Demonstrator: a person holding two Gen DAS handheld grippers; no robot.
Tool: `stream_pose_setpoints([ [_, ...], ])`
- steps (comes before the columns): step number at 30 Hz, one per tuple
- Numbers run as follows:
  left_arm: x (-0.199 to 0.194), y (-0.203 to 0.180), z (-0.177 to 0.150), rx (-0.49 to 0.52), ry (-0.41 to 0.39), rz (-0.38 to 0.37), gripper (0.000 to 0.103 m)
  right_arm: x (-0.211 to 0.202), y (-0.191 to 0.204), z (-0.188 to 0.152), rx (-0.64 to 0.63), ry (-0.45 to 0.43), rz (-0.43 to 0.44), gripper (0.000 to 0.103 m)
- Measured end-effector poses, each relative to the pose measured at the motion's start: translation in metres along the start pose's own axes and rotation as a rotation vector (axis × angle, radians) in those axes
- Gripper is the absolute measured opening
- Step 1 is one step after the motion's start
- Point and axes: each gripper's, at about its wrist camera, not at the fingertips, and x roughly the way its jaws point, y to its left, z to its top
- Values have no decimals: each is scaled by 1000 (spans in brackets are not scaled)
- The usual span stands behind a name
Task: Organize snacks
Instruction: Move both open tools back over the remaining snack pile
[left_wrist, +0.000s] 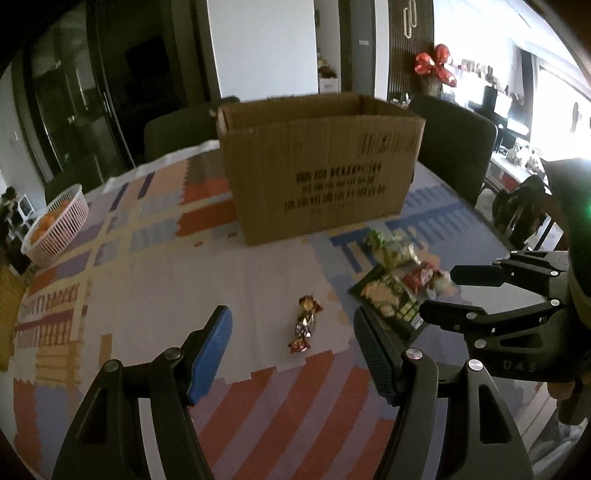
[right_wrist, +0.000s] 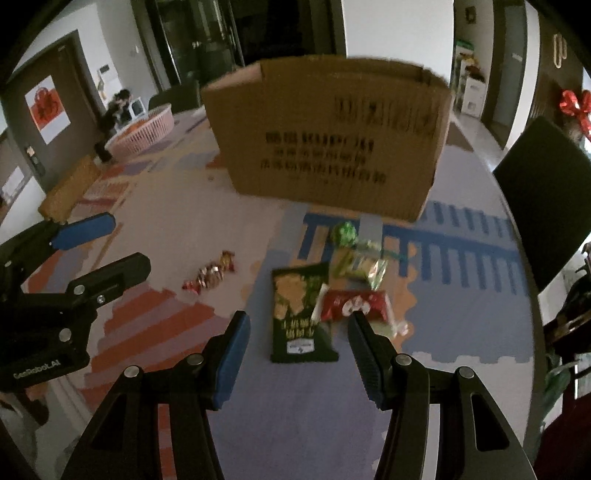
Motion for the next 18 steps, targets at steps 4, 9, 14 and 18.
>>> stream_pose_setpoints([
  [4, 18, 4, -7, -3, 43, -24, 67, 15, -1, -3, 6, 39, 6, 56],
  [9, 40, 8, -12, -10, 87, -52, 67, 35, 0, -5, 2, 82, 0, 56],
  [14, 57, 12, -11, -17, 104, -75, 62, 49, 0, -6, 9, 104, 6, 56],
  [18, 70, 9, -10, -19, 128, -85, 55, 57, 0, -4, 20, 113, 7, 56],
])
